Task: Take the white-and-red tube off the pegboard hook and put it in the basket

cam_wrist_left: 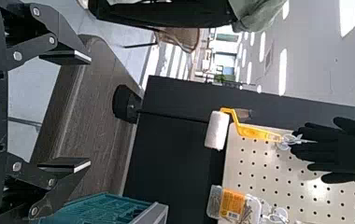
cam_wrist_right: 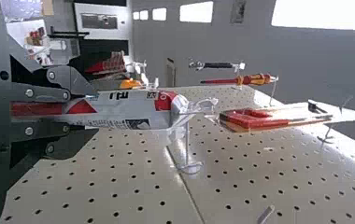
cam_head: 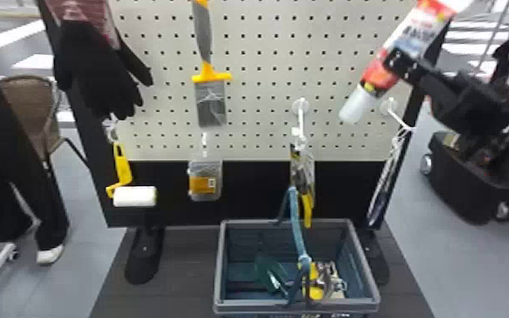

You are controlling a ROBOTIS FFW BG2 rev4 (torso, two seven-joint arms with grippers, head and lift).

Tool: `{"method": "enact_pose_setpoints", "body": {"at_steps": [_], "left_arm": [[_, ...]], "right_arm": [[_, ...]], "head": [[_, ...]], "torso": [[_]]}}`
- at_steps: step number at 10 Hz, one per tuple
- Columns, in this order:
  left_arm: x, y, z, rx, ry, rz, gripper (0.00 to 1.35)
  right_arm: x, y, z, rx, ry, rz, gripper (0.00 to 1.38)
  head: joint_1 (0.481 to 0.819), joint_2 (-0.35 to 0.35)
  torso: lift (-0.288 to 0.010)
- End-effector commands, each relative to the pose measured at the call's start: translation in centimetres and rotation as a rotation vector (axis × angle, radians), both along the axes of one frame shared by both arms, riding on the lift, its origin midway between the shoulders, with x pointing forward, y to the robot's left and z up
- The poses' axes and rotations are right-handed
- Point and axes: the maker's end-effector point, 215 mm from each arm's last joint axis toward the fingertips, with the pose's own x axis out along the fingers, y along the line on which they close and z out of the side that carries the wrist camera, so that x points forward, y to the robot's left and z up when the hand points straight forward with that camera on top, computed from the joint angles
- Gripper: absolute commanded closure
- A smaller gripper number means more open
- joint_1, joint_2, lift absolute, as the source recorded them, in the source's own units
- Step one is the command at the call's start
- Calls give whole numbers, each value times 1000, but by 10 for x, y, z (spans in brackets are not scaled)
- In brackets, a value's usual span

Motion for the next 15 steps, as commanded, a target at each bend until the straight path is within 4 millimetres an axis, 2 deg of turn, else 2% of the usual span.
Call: {"method": "enact_pose_setpoints", "body": {"at_steps": [1, 4, 7, 10, 13, 15], "left_arm": [[-1, 1, -1, -4, 2, 2, 489], [0, 2, -1, -5, 3, 2, 489], [-1, -3, -14, -45, 41, -2, 489], [3, -5, -12, -42, 35, -13, 489], [3, -5, -12, -45, 36, -12, 489], [4, -5, -12, -45, 34, -12, 489]], "right_arm": [[-7, 0, -24, 51, 46, 9, 1127], [-9, -3, -61, 70, 107, -41, 1127], [-3, -13, -122, 63, 224, -87, 1127], [4, -19, -166, 75, 315, -110, 1127], [4, -14, -212, 103, 406, -107, 1127], [4, -10, -234, 113, 447, -96, 1127]], "head": [[549, 0], [549, 0], [549, 0], [549, 0], [549, 0], [549, 0]], "torso": [[-100], [-100], [-100], [-100], [-100], [-100]]}}
